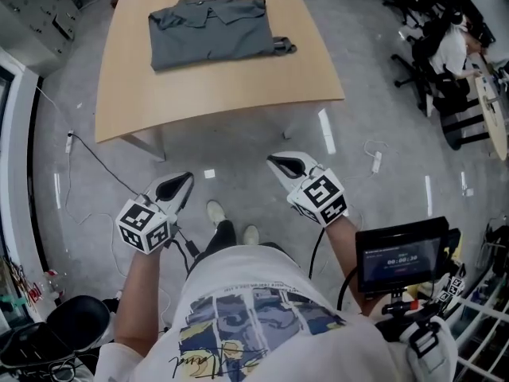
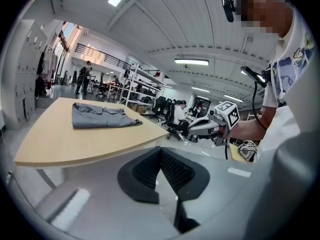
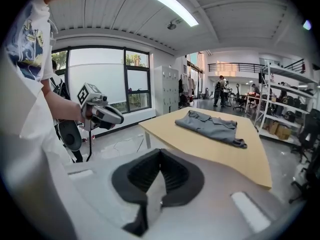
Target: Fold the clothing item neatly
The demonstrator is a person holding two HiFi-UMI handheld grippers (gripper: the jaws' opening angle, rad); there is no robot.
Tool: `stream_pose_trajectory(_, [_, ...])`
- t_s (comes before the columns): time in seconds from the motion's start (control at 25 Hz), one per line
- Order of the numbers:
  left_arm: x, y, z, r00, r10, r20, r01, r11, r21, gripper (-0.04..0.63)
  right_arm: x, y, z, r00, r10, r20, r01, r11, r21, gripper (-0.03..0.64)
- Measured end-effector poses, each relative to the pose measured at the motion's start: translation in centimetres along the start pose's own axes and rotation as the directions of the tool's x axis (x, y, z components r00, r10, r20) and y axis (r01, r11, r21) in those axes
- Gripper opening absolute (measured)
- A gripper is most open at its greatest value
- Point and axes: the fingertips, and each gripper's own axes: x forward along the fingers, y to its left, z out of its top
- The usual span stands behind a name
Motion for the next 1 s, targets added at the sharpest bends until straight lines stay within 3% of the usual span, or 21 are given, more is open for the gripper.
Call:
stream_pose_trajectory(0.24, [0.9,-2.0,-1.8,1.0,-0.005,-0.008,0.005,1.0,-0.006,0.008,-1.3,0.6,-2.6,1.0,0.0,-0.015,0.0,1.0,-0.016,0.003])
stream_pose_trajectory(0.52, [0.9,-2.2,-1.2,1.0,-0.012,-0.022,0.012,1.0,-0.017,0.008,-1.9,0.6,-2.7,1.0,-0.008,-0.026,0.008,1.0,-0.003,0.003])
stream_pose_trajectory(1.0, [4.7,2.2,0.1,0.998,-0.062,-0.021,0.062,0.998,0.0,0.008,1.7,-3.0,-2.9,0.997,-0.041,-0.064,0.042,0.999,0.005,0.003])
